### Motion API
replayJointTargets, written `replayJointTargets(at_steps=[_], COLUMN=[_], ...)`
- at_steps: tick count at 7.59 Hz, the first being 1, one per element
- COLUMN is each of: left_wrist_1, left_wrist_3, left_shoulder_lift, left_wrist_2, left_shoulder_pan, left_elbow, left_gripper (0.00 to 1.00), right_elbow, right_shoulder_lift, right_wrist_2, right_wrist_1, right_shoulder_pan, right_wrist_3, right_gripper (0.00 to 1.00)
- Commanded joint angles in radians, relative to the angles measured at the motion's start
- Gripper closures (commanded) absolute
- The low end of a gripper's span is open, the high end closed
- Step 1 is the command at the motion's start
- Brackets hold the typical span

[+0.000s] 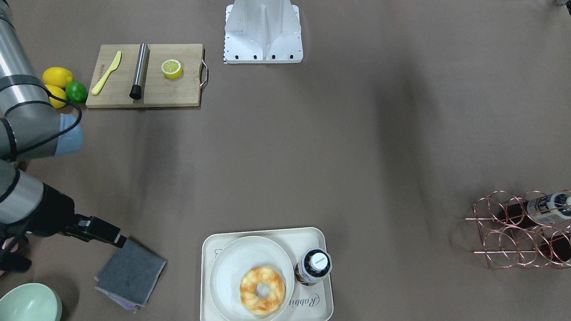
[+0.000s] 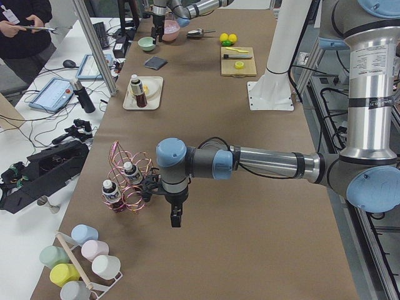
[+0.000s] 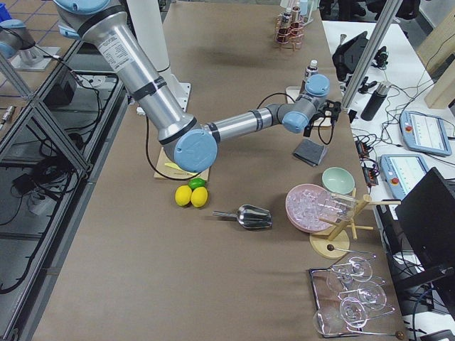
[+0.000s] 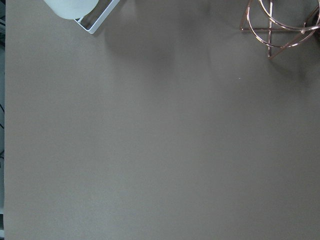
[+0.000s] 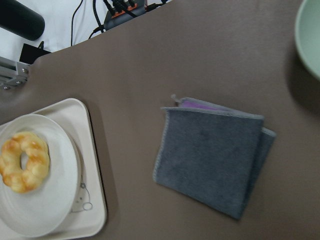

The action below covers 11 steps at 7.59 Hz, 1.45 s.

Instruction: Place donut on tray

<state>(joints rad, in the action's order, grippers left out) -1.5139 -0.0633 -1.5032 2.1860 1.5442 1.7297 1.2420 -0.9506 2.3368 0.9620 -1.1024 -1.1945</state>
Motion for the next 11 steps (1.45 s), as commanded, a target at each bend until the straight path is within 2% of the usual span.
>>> replayJointTargets(at_steps=[1,2,4,6,8,9,10,11], left_wrist_1=[0.011,0.015,0.023,0.035,0.035,0.035,0.035,0.035], left_wrist_3=[0.0,0.0,0.0,0.002,0.002,0.002,0.002,0.002], left_shoulder_lift=[0.001,0.001,-0.005,-0.002,0.0,-0.002,-0.006,-0.011], left_wrist_2=[0.001,0.001,0.001,0.001,0.003,0.003,0.003,0.003], left_shoulder_pan=[0.002,0.002,0.002,0.002,0.002,0.002,0.002,0.001], left_elbow=[0.004,0.004,-0.002,0.004,-0.001,-0.001,-0.002,-0.007], left_gripper=[0.02,0.02,0.02,0.02,0.02,0.02,0.02,0.02], right_elbow=[0.261,0.357,0.483,0.504,0.499,0.479,0.472,0.456], right_shoulder_lift=[-0.237,-0.344,-0.495,-0.603,-0.605,-0.594,-0.583,-0.591], right_wrist_2=[0.015,0.007,0.003,-0.017,-0.095,-0.105,-0.096,-0.105], right_wrist_1=[0.135,0.182,0.308,0.424,0.669,0.769,0.831,0.836], right_shoulder_pan=[-0.051,-0.066,-0.134,-0.226,-0.35,-0.402,-0.433,-0.439], right_wrist_3=[0.204,0.286,0.518,0.805,1.093,1.245,1.285,1.288], right_gripper=[0.0,0.0,0.0,0.0,0.0,0.0,0.0,0.0])
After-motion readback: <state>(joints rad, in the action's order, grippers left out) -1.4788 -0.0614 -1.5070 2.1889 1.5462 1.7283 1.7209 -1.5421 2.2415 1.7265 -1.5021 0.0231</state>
